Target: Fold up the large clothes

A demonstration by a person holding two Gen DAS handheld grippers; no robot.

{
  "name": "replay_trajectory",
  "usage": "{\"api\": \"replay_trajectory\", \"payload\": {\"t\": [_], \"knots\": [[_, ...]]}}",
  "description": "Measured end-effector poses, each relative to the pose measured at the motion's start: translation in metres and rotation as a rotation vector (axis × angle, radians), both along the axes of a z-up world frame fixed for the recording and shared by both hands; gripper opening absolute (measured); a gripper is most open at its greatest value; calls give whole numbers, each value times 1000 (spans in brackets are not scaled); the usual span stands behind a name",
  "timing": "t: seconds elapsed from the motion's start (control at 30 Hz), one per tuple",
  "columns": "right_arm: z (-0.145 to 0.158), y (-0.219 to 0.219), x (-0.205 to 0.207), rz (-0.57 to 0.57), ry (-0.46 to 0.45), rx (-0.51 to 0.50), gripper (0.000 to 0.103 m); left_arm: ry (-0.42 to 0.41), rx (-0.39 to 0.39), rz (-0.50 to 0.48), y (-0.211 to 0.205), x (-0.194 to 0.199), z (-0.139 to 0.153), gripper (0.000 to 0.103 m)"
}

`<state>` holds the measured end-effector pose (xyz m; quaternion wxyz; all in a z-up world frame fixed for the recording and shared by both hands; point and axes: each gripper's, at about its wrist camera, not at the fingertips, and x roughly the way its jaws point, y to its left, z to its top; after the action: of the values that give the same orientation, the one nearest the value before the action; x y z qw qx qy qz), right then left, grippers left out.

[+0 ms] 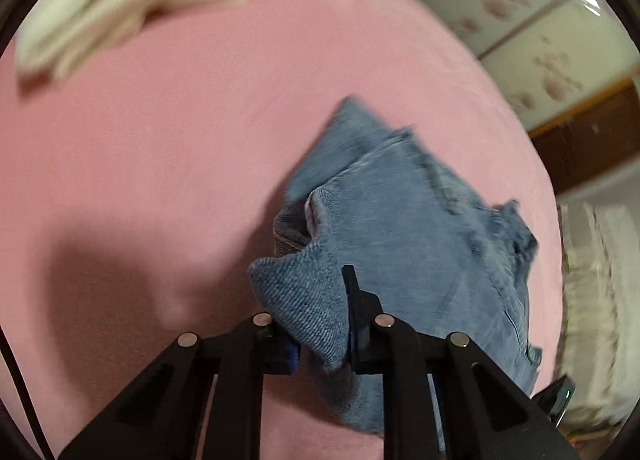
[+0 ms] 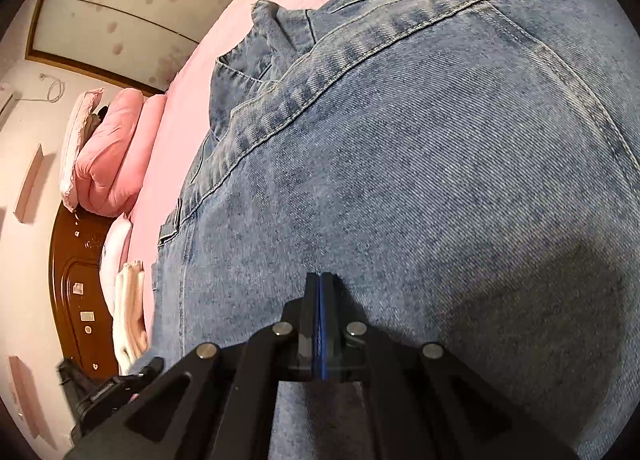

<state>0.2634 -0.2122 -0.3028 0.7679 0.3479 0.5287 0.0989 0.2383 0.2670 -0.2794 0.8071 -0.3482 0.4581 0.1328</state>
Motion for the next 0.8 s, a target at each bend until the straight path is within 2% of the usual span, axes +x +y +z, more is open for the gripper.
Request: {"api": "replay_trajectory", "payload": {"t": [0.1, 0.27, 0.47, 0.57, 0.63, 0.73, 0.8], "knots": [[-2, -2, -1, -2, -4, 15, 0, -79, 68, -62, -26, 5, 33, 13], [-8, -9, -6, -5, -29, 66, 0, -235, 207, -274, -96, 17, 95, 12], [-14, -20, -8, 0, -31, 146, 0, -382, 227, -490, -193, 14, 141, 12], [-20, -30, -6, 17, 4, 237, 0, -389, 219, -594, -247, 9, 144, 12], [-24, -35, -2, 55, 32, 290, 0, -355, 215, -647, -284, 1, 138, 12], [-23, -39, 2, 154, 58, 307, 0, -287, 227, -664, -313, -9, 129, 12], [-24, -44, 3, 215, 76, 323, 0, -215, 213, -654, -326, -15, 120, 12]]}}
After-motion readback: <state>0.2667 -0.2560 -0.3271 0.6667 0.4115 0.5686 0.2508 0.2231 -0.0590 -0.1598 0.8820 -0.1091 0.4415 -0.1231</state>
